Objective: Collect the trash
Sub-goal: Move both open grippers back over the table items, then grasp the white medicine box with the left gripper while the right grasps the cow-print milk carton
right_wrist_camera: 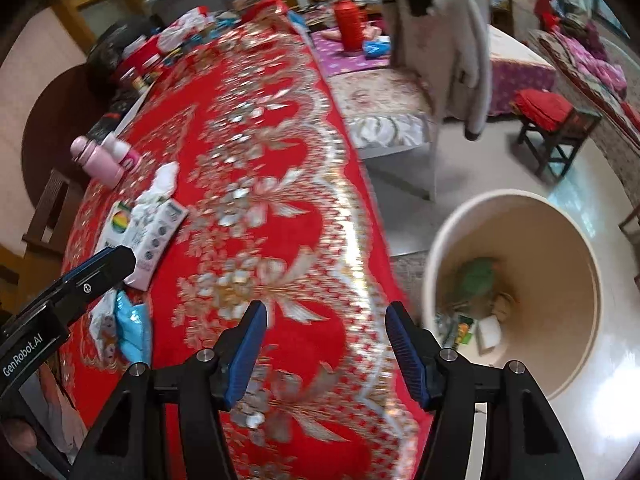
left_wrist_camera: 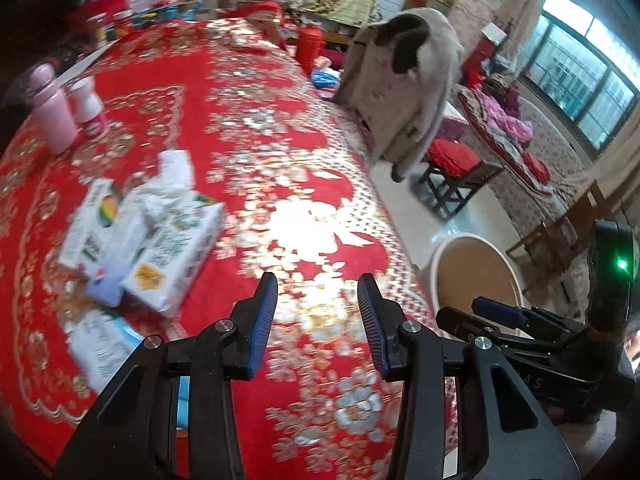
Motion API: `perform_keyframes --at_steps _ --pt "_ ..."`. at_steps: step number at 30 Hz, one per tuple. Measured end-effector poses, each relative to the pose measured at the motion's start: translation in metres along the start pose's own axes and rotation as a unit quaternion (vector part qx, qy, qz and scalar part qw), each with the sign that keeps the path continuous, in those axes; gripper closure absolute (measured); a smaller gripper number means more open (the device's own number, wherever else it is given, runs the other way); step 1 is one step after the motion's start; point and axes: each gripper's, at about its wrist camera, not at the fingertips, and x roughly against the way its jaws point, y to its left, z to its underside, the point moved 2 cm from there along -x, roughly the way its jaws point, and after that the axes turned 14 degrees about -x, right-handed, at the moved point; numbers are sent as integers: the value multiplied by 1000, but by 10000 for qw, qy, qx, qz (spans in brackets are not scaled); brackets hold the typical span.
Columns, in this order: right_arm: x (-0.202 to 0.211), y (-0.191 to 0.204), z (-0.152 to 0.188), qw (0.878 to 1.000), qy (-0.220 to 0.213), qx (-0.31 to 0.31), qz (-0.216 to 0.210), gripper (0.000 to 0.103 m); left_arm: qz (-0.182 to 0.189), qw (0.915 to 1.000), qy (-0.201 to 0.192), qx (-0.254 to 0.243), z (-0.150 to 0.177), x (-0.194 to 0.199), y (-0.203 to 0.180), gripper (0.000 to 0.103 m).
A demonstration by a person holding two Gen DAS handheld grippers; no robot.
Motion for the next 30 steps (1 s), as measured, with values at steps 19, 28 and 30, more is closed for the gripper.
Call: perform_keyframes --at_steps 19,28,30 --pt "-42 102 13 9968 340 638 -345 39 -709 9922 111 1018 42 36 144 63" --pt "-70 147 8 9960 483 547 -520 36 -747 9894 246 1222 51 34 186 63" --pt "-81 160 4 9961 494 461 -558 36 -737 9893 270 1230 52 33 194 63"
